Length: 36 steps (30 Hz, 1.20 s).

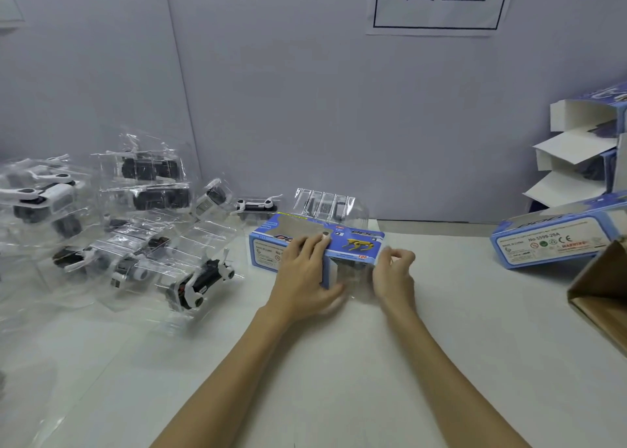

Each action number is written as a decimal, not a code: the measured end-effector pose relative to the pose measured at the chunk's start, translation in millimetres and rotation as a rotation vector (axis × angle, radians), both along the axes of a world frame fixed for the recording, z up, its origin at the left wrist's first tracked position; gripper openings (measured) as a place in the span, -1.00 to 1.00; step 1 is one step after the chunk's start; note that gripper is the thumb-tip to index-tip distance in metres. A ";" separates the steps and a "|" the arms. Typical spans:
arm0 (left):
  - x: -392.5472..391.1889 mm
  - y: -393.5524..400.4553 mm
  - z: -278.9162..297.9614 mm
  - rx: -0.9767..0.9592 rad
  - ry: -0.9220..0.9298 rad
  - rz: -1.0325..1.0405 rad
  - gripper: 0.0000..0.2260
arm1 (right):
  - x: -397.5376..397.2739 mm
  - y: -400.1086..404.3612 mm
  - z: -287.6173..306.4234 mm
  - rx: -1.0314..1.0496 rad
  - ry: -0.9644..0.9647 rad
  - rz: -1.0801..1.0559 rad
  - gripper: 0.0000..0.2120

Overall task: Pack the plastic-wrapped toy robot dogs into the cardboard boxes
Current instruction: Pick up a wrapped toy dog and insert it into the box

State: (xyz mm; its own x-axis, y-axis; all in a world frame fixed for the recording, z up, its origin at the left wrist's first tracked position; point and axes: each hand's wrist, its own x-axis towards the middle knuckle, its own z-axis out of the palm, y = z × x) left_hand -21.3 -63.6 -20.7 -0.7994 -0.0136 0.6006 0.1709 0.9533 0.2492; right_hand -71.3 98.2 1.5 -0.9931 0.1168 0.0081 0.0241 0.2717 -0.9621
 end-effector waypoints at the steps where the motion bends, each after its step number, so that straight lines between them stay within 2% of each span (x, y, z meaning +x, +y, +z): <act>1: 0.5 -3.7 -0.5 -0.017 -0.031 -0.014 -0.19 | 5.0 -8.5 0.3 -0.100 -0.017 0.018 -0.62; 3: 2.2 -10.2 -1.7 -0.027 -0.058 -0.037 -0.12 | 13.3 -22.7 -2.7 -0.316 -0.070 0.096 -0.41; 6: 4.4 -14.0 -1.2 -0.008 -0.042 -0.071 -0.12 | 18.1 -23.7 -3.3 -0.633 -0.220 0.250 -0.40; 9: 4.0 -15.3 -0.3 0.020 -0.035 -0.101 -0.12 | 13.3 -10.8 -2.9 -0.740 -0.248 0.352 -0.38; 13: 4.6 -16.8 3.9 0.042 -0.032 -0.175 0.01 | 17.9 -9.7 4.9 -0.640 -0.137 0.321 -0.34; 16: 7.0 -18.3 12.9 0.098 0.134 -0.189 -0.08 | 22.4 -5.2 16.2 -0.507 0.089 0.315 -0.35; 17: 8.5 -19.5 16.8 0.165 0.212 -0.187 -0.15 | 21.9 -0.9 18.6 -0.469 0.197 0.280 -0.40; 19: 12.8 -21.6 26.9 0.362 0.342 -0.212 -0.25 | 17.9 9.9 24.1 -0.386 0.454 0.122 -0.63; 21: 17.7 -23.1 38.0 0.566 0.409 -0.264 -0.30 | 12.5 20.6 29.6 -0.333 0.609 0.050 -0.82; 22: 20.7 -23.4 43.1 0.668 0.414 -0.304 -0.31 | 11.1 23.8 32.2 -0.327 0.633 0.101 -0.82; 25: 28.3 -23.9 53.0 0.981 0.307 -0.490 -0.29 | 14.2 23.9 35.3 -0.243 0.633 0.338 -0.64; 28: 31.5 -18.3 55.1 1.158 0.167 -0.612 -0.30 | 23.3 16.9 38.6 -0.259 0.591 0.471 -0.53; 32: 31.0 -10.9 53.5 1.191 0.088 -0.685 -0.33 | 30.6 12.8 41.6 -0.325 0.557 0.514 -0.53; 34: 31.1 -9.6 53.3 1.157 0.070 -0.662 -0.34 | 33.5 10.8 41.8 -0.339 0.555 0.512 -0.55; 36: 33.0 -7.8 52.3 1.070 0.070 -0.623 -0.43 | 34.4 10.2 40.3 -0.304 0.594 0.494 -0.59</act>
